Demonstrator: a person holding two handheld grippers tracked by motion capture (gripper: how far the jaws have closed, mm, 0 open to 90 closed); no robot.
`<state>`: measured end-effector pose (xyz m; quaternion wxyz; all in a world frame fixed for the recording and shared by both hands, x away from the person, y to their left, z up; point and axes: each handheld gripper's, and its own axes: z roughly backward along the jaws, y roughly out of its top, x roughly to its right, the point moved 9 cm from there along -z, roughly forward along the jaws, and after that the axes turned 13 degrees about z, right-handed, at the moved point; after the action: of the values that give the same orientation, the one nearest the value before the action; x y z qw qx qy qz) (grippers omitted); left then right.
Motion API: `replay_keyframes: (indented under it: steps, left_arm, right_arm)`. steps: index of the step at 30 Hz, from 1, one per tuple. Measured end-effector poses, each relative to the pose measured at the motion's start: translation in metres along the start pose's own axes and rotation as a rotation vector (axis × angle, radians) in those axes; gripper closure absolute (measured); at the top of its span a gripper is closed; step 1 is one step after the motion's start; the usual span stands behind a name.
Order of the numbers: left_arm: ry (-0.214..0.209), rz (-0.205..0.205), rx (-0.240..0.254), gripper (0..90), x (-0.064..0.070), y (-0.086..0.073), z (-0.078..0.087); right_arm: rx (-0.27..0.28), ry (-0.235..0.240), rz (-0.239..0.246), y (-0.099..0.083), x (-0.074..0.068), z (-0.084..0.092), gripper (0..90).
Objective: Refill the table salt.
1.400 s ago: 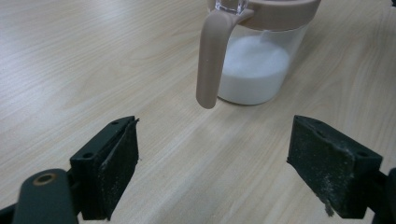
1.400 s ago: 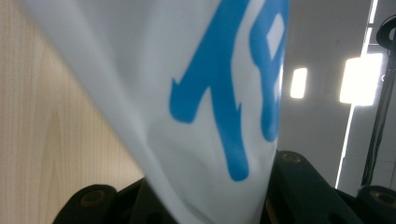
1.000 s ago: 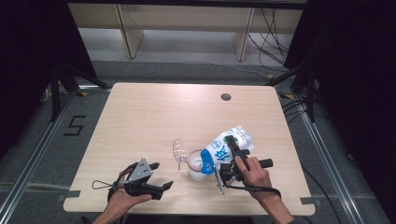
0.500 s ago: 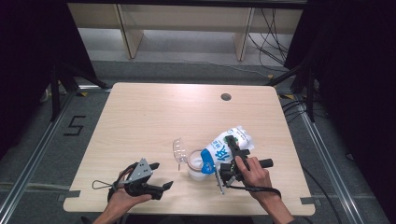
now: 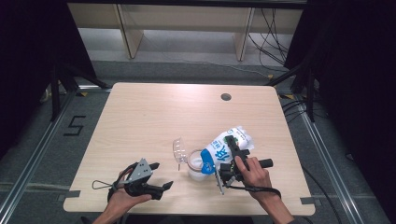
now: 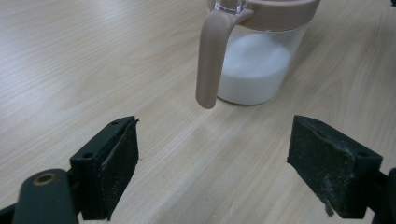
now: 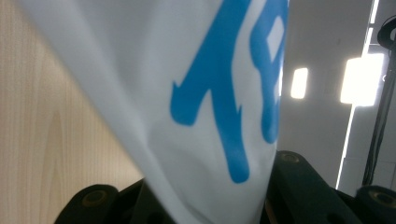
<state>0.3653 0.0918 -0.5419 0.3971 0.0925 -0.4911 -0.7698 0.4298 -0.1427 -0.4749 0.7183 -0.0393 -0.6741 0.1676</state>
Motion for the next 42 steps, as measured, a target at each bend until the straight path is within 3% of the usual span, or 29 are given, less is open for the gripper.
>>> replay_keyframes:
  steps: [4,10,13,16,17,18,19,21,23,25,26,27,35,36,42]
  left_arm:
    - [0.005,-0.006,-0.004,15.8,-0.001,0.000,0.000]
    - [0.001,0.001,0.001,15.8,0.000,0.000,0.000]
    - [0.001,0.000,0.001,15.8,0.000,0.000,0.000]
    - [0.000,0.000,0.001,15.8,0.000,0.000,0.000]
    - [0.001,0.000,0.001,15.8,0.000,0.000,0.000]
    - [0.001,-0.001,0.002,15.9,0.000,0.000,0.000]
    - [0.002,0.000,0.002,15.8,0.000,0.000,0.000]
    - [0.002,0.000,0.003,15.8,0.000,0.000,0.000]
    - [0.001,-0.001,0.002,15.8,0.000,0.000,0.000]
    - [0.004,-0.005,-0.001,15.8,-0.001,0.000,0.000]
    - [0.005,-0.006,-0.001,15.8,-0.001,0.000,0.001]
    - [0.004,-0.006,-0.003,15.8,-0.001,0.000,0.001]
    - [0.006,-0.007,-0.002,15.8,-0.001,0.000,0.001]
    - [0.004,-0.007,-0.003,15.8,-0.001,0.000,0.001]
    - [0.006,-0.007,-0.003,15.8,-0.001,0.000,0.001]
  right_arm:
    - [0.004,-0.008,0.055,0.001,0.005,0.000,74.4]
    - [-0.004,-0.001,-0.003,0.000,0.000,0.000,74.5]
    - [-0.003,0.002,-0.005,0.000,0.000,0.000,74.5]
    - [0.000,0.003,0.002,0.001,0.000,0.000,74.6]
    - [0.007,-0.004,0.045,0.002,0.004,0.000,74.6]
    - [0.005,0.001,0.050,0.002,0.004,0.000,74.6]
    - [0.000,0.014,-0.016,0.001,-0.001,0.000,74.6]
    - [0.007,0.020,-0.031,0.001,-0.002,-0.001,74.7]
    - [0.024,0.012,-0.033,0.002,-0.002,-0.002,74.7]
    - [0.032,0.027,0.011,0.003,0.002,-0.002,74.8]
    - [0.016,0.041,-0.015,0.002,0.000,-0.001,74.8]
    - [0.005,0.059,-0.080,0.002,-0.005,0.000,74.9]
    - [0.051,0.095,-0.160,0.003,-0.006,-0.003,75.9]
    - [0.029,0.116,-0.201,0.003,-0.009,-0.001,76.3]
    - [0.068,0.166,-0.277,0.003,-0.013,-0.003,81.8]
